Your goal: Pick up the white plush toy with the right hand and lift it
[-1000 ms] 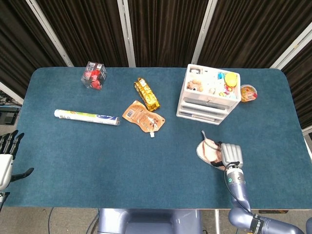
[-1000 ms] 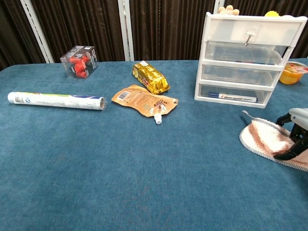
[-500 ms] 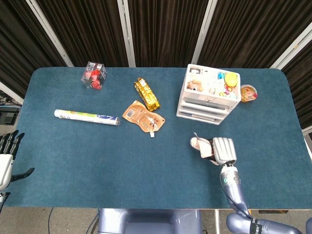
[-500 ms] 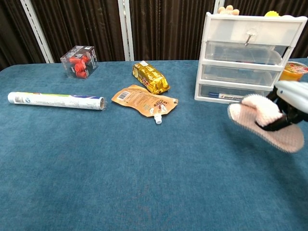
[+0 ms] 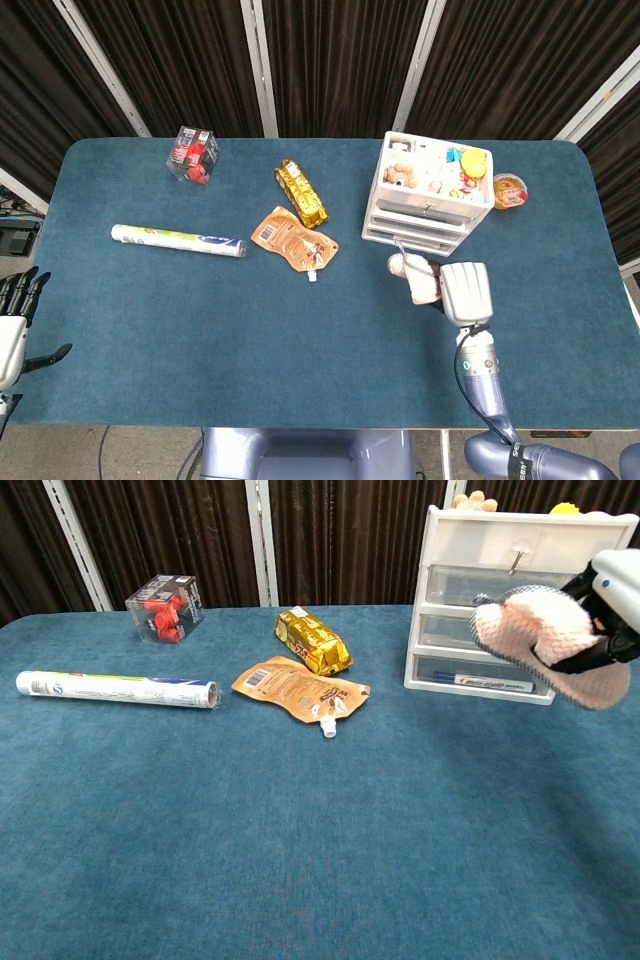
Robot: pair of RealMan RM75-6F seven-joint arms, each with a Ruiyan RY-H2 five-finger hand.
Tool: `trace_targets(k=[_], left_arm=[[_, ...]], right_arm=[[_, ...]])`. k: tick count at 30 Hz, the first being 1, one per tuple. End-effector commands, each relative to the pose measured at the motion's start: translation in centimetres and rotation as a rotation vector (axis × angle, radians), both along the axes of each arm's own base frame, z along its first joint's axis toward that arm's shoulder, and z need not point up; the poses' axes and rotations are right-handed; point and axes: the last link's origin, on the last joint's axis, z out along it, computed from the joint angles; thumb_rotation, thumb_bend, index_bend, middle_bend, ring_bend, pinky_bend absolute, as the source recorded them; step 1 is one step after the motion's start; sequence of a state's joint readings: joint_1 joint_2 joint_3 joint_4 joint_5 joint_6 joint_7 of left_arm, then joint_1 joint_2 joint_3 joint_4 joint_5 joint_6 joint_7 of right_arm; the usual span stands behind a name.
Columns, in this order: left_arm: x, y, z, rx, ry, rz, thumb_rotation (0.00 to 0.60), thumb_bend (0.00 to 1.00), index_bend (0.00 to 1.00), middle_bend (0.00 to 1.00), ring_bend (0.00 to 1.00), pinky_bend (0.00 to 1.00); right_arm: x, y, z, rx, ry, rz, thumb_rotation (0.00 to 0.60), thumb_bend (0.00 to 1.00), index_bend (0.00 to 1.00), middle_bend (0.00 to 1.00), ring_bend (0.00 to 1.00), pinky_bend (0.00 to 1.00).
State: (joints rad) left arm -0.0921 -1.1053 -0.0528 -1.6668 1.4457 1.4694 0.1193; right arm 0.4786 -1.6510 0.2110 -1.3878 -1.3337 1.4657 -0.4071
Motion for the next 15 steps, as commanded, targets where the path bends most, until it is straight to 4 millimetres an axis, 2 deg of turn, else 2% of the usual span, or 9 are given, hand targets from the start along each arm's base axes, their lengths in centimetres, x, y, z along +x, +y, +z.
trace_targets(k=[1,10,15], left_arm=[[0.0,0.0,0.0,0.002,-0.004,-0.002,0.6,0.0,0.0,0.0,0.0,0.0],[0.0,0.0,-0.1,-0.003,-0.012,0.002,0.6,0.0,0.0,0.0,0.0,0.0],[0.0,0.2,0.1,0.006,-0.021,0.006,0.6,0.0,0.0,0.0,0.0,0.0]], right_arm=[[-0.3,-0.3,0.3,-0.1,0.05,0.074,0.6,0.32,0.76,0.95,0.93,0.88],[-0.9,-1.8,1.4,-0.216,0.049,0.099,0.6,0.32,0.76,0.95,0.93,0.88],[-1.6,-2.8,1.2,-0.216,0.078,0.085,0.6,0.32,0.76,0.95,0.93,0.88]])
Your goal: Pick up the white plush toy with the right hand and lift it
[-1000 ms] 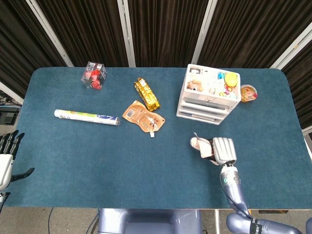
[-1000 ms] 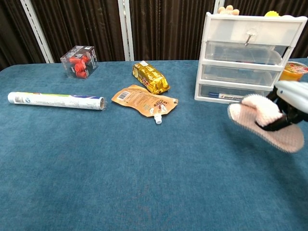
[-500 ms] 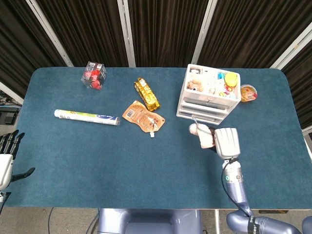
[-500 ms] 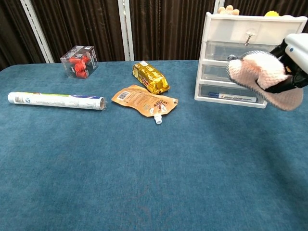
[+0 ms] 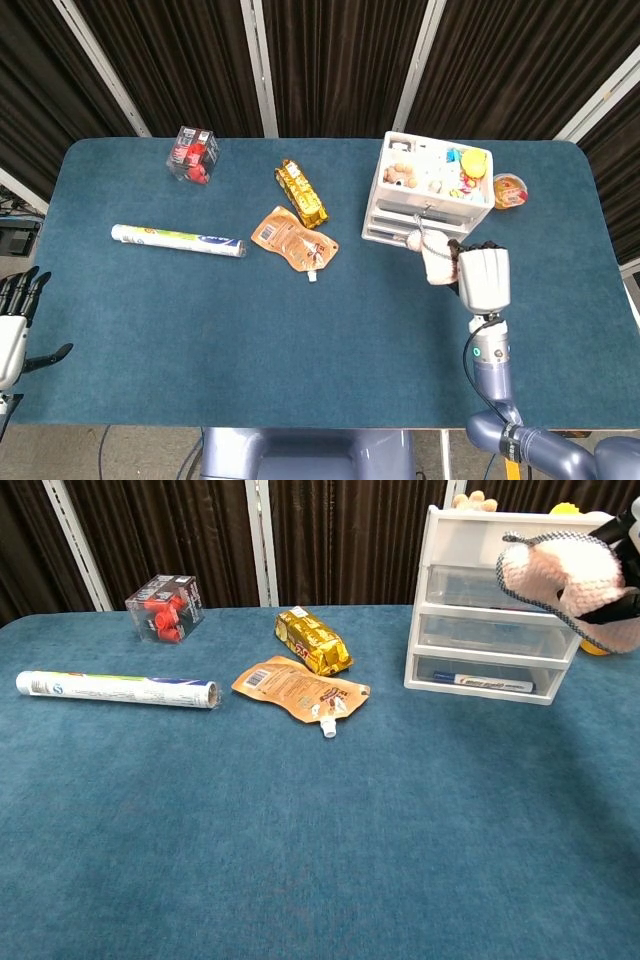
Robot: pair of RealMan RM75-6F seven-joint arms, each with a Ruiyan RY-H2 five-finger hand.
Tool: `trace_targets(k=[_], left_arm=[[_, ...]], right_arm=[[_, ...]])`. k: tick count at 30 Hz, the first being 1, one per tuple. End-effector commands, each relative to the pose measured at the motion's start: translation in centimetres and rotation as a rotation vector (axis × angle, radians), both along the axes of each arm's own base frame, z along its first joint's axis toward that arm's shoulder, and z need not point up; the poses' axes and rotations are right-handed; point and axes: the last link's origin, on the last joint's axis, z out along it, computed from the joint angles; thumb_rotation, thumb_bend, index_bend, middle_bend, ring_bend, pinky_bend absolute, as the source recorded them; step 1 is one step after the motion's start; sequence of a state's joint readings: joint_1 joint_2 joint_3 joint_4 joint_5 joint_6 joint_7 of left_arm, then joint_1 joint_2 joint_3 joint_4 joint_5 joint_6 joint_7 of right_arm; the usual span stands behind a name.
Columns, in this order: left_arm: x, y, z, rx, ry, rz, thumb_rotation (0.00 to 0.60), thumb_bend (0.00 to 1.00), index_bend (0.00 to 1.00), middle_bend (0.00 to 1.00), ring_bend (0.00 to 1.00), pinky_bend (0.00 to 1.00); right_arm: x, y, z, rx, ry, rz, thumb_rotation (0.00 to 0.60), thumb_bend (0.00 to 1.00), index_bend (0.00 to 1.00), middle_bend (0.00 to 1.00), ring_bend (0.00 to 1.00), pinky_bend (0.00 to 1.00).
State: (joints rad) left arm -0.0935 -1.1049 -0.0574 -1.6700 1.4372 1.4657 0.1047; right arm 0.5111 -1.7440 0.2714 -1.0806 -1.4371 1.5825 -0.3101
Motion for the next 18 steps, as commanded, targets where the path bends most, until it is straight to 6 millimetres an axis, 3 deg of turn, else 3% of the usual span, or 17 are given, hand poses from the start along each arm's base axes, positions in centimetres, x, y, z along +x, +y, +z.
trace_targets(k=[1,9,18], left_arm=[[0.0,0.1,0.1,0.002,-0.004,0.001,0.6,0.0,0.0,0.0,0.0,0.0],[0.0,0.1,0.0,-0.003,-0.006,0.004,0.6,0.0,0.0,0.0,0.0,0.0],[0.1,0.1,0.1,-0.004,-0.011,0.007,0.6,0.0,0.0,0.0,0.0,0.0]], right_arm=[[-0.4,-0.6,-0.4,0.006,0.01,-0.004,0.6,0.32,0.76,0.95,0.93,0.88],[-0.8,-0.9,-1.2,0.015,0.024,-0.003,0.6,0.32,0.76,0.95,0.93,0.88],[-1.1,-2.1,-0.7,-0.01,0.031,-0.017,0.6,0.32,0.76,0.95,0.93,0.88]])
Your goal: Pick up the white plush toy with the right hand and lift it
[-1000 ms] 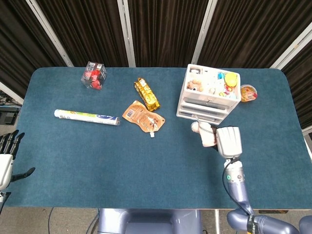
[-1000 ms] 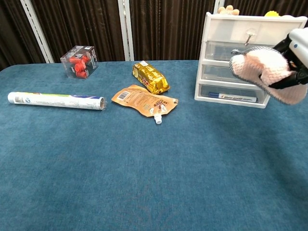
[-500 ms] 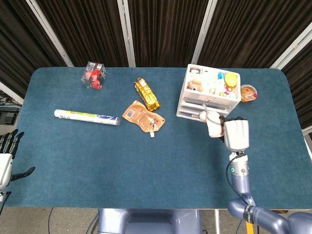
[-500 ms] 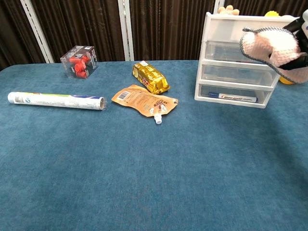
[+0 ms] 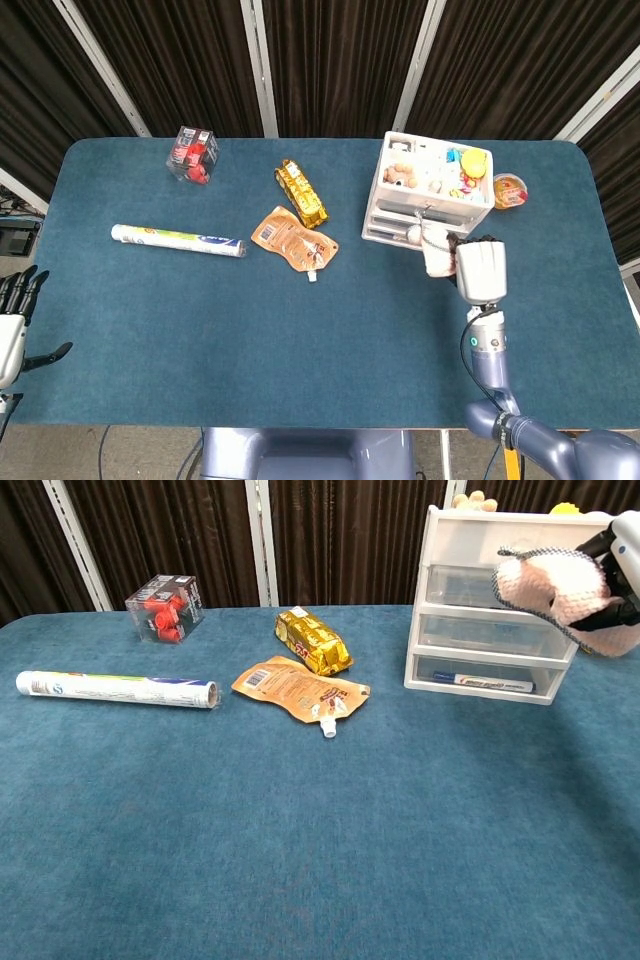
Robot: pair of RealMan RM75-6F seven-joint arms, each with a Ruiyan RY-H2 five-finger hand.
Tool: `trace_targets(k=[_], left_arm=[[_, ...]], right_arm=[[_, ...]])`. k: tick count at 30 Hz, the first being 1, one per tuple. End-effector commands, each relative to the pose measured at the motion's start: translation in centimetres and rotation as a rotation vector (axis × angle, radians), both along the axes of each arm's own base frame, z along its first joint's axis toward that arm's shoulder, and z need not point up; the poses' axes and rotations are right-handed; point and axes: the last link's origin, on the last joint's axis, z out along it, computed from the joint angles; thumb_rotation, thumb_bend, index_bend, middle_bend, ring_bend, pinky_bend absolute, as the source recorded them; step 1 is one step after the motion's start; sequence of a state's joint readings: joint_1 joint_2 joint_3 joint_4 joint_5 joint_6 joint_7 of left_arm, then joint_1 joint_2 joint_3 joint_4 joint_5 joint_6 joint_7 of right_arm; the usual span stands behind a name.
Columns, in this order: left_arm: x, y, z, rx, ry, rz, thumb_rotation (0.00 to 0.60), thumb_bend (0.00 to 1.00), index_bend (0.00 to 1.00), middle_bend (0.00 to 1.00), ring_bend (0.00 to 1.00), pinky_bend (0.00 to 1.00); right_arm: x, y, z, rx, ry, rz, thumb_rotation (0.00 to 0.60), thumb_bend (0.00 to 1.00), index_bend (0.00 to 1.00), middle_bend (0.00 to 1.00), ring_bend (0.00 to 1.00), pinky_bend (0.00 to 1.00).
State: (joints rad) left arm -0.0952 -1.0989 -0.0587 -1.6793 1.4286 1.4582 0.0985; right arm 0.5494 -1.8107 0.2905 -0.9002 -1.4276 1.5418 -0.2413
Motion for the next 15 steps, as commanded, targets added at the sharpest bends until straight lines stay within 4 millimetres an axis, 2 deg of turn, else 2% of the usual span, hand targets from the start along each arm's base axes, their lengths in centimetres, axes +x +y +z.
trace_targets(k=[1,15], left_arm=[[0.03,-0.01,-0.02,-0.002,0.0,-0.001,0.6,0.0,0.0,0.0,0.0,0.0],[0.05,-0.04,-0.07,-0.006,0.0,0.001,0.6,0.0,0.0,0.0,0.0,0.0]], right_arm=[[-0.08,-0.33,0.2,-0.007,0.001,-0.004,0.6,0.32,0.76,0.95,0.93,0.88],[-0.95,-0.2,-0.25,0.005,0.003,-0.03,0.6,0.32,0.76,0.95,0.93,0.88]])
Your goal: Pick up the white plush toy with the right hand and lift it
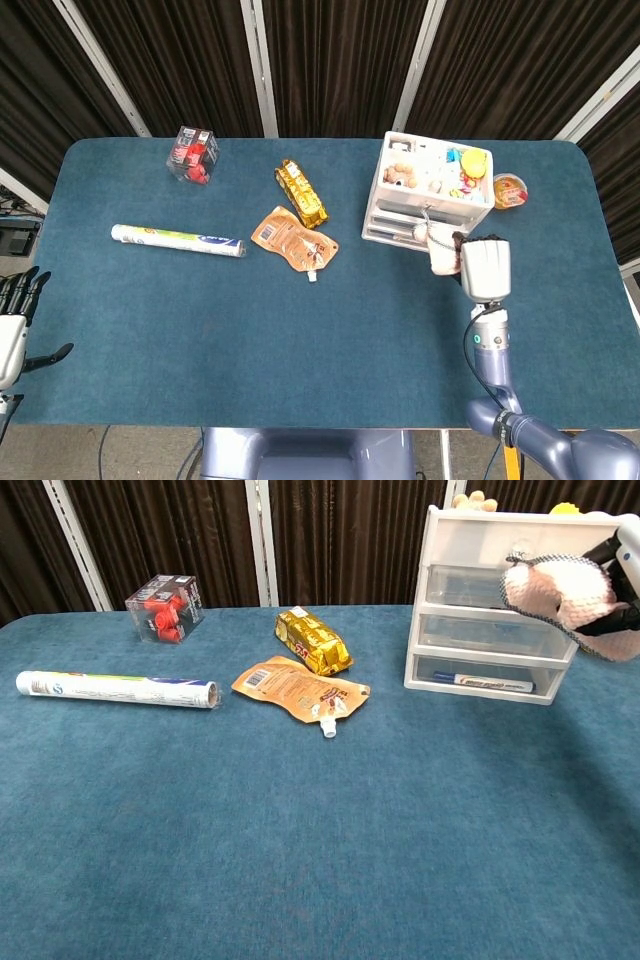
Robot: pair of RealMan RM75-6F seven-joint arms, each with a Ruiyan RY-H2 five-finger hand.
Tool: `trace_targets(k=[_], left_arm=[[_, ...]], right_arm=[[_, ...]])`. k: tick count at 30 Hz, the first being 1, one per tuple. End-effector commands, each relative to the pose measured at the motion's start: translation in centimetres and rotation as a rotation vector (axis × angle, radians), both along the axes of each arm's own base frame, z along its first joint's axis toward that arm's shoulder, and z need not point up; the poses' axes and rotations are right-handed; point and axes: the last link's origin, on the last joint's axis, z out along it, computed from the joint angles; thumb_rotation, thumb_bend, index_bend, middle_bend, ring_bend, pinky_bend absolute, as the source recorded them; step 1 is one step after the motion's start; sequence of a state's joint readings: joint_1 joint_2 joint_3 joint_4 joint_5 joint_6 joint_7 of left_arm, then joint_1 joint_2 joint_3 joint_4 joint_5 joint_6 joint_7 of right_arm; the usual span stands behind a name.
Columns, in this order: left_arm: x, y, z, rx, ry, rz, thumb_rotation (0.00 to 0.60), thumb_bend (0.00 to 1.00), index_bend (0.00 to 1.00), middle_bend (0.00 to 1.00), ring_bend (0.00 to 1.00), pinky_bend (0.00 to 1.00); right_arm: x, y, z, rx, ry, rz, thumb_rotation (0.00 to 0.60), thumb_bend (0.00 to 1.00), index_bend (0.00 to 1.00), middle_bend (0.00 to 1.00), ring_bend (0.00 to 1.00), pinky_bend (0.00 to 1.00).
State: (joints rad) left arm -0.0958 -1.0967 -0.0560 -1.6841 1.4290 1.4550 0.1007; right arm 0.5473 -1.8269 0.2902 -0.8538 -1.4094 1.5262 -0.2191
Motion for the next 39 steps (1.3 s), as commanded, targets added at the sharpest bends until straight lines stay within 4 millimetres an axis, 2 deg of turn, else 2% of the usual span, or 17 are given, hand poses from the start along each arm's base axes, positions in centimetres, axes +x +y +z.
trace_targets(k=[1,27,32,34,38,39], left_arm=[[0.0,0.0,0.0,0.0,0.001,0.001,0.6,0.0,0.0,0.0,0.0,0.0],[0.0,0.0,0.0,0.001,0.0,0.002,0.6,0.0,0.0,0.0,0.0,0.0],[0.0,0.0,0.0,0.0,-0.002,0.0,0.6,0.0,0.0,0.0,0.0,0.0],[0.0,0.0,0.0,0.0,-0.003,0.001,0.6,0.0,0.0,0.0,0.0,0.0],[0.0,0.1,0.0,0.001,-0.006,0.002,0.6,0.0,0.0,0.0,0.0,0.0],[0.0,0.1,0.0,0.001,-0.006,0.002,0.6,0.0,0.0,0.0,0.0,0.0]], right_arm=[[-0.1,0.0,0.0,0.001,0.002,-0.003,0.6,0.32,0.76,0.95,0.93,0.88],[-0.7,0.4,-1.0,0.027,0.021,-0.018,0.6,0.32,0.76,0.95,0.92,0.88],[-0.6,0.6,-1.6,0.038,0.039,-0.007,0.6,0.31,0.71,0.93,0.89,0.87],[-0.7,0.7,-1.8,0.046,0.063,0.0,0.6,0.24,0.61,0.84,0.77,0.79],[-1.4,0.8,-2.6,0.091,0.101,-0.037,0.6,0.07,0.34,0.54,0.52,0.53],[-1.6,0.8,-2.8,0.104,0.101,-0.055,0.6,0.04,0.27,0.44,0.43,0.46]])
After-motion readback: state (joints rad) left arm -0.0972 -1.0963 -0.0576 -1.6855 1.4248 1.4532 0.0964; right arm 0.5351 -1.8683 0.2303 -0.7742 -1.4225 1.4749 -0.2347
